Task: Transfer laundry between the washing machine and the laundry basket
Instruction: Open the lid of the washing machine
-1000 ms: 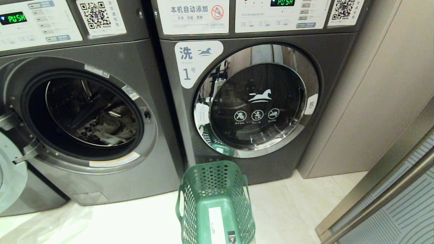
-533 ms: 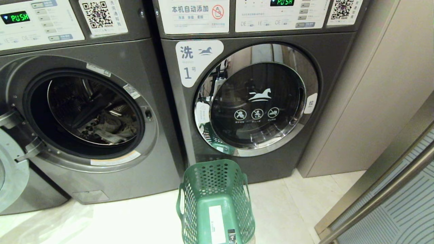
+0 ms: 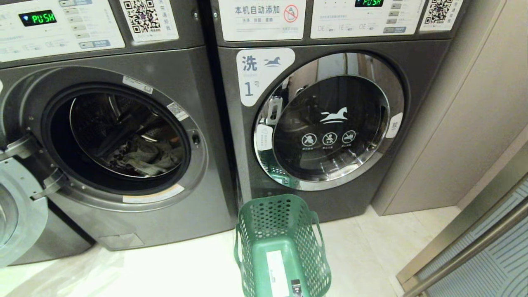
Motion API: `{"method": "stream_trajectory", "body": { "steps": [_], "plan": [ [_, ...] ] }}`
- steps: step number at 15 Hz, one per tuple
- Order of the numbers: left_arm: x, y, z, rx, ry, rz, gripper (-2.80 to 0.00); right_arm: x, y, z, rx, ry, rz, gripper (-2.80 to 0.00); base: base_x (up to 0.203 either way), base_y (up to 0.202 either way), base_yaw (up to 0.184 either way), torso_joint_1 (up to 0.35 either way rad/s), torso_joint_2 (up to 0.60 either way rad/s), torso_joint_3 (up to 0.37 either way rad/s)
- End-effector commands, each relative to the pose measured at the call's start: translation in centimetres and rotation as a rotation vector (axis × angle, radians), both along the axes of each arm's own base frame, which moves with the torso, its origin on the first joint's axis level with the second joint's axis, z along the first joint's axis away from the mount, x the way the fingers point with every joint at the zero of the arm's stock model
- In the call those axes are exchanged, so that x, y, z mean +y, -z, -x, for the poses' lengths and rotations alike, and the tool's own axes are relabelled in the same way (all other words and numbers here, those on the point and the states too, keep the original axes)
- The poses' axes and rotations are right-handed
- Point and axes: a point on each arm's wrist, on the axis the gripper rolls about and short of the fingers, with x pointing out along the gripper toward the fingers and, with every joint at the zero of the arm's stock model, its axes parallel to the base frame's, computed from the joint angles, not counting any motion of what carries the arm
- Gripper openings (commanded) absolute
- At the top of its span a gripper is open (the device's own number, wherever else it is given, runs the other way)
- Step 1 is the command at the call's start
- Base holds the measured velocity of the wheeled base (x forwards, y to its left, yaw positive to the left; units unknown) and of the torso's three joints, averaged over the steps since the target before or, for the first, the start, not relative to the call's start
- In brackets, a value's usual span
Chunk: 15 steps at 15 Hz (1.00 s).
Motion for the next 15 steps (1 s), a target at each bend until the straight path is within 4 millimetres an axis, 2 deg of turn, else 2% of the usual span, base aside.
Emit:
{"method": "stream_trajectory", "body": {
  "steps": [1, 15],
  "plan": [
    [0.00, 1.08, -0.33, 0.039, -0.001, 0.000, -2.80, 0.00, 0.00, 0.00, 0.000, -0.001, 0.000, -2.80, 0.000, 0.191, 0.001, 0.002, 0.00, 0.002],
    [0.00, 1.08, -0.34, 0.040, 0.001, 0.000, -2.80, 0.00, 0.00, -0.01, 0.001, -0.001, 0.000, -2.80, 0.000, 0.191, -0.003, 0.001, 0.00, 0.002]
  ]
}}
